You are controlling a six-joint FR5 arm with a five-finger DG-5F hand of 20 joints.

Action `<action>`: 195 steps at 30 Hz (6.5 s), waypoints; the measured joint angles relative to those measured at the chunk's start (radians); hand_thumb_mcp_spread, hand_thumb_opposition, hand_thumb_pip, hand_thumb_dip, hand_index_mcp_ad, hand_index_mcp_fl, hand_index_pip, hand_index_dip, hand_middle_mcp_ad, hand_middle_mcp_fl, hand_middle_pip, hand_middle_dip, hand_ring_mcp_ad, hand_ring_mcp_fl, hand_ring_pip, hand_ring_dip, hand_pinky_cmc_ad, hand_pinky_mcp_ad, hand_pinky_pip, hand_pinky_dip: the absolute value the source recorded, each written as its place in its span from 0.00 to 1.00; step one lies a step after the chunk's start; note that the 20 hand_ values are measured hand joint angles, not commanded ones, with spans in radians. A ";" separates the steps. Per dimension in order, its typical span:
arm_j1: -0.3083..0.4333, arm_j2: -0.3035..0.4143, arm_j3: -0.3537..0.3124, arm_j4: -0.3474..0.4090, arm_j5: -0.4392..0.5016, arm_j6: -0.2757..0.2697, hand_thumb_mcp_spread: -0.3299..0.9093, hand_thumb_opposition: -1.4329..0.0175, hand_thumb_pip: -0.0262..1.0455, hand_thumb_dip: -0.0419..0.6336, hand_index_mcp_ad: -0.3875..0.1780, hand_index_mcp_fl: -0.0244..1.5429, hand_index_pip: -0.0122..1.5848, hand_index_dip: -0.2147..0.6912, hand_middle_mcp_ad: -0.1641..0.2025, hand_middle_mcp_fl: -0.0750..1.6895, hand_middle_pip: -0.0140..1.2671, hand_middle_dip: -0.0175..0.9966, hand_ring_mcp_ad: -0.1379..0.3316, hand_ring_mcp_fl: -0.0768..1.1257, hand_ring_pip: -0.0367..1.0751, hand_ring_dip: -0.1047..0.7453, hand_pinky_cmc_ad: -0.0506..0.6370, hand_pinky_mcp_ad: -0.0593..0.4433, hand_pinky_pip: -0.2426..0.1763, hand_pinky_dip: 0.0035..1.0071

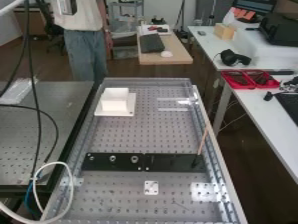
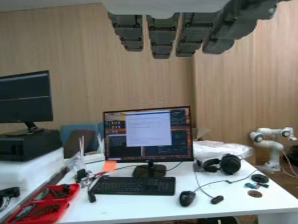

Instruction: Grab the larger nut and place it in the white container

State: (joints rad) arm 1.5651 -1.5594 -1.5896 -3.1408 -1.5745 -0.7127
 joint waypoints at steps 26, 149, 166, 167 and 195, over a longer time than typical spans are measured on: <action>-0.007 0.012 -0.027 0.009 0.015 0.002 0.41 0.50 0.54 0.17 0.60 0.05 0.08 0.23 0.60 0.15 0.10 0.27 0.63 0.08 0.12 0.33 0.63 0.81 0.39 0.71; 0.021 -0.335 -0.653 0.812 0.595 0.115 0.51 0.39 0.78 0.40 0.44 0.02 0.99 0.36 0.61 0.04 0.11 0.22 0.68 0.07 0.29 0.24 0.65 0.78 0.35 0.84; 0.028 -0.345 -0.653 0.809 0.603 0.133 0.51 0.39 0.78 0.40 0.44 0.02 0.99 0.38 0.62 0.04 0.10 0.22 0.68 0.06 0.28 0.23 0.65 0.77 0.35 0.87; 0.029 -0.346 -0.653 0.809 0.603 0.134 0.51 0.39 0.78 0.40 0.44 0.02 0.99 0.38 0.61 0.04 0.10 0.22 0.68 0.06 0.28 0.23 0.65 0.77 0.35 0.87; 0.014 -0.369 -0.668 0.873 0.571 0.080 0.51 0.39 0.75 0.40 0.44 0.02 0.99 0.39 0.61 0.04 0.10 0.22 0.68 0.06 0.28 0.23 0.64 0.77 0.35 0.89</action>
State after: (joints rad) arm 1.5788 -1.9288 -2.2577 -2.2674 -1.0034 -0.6330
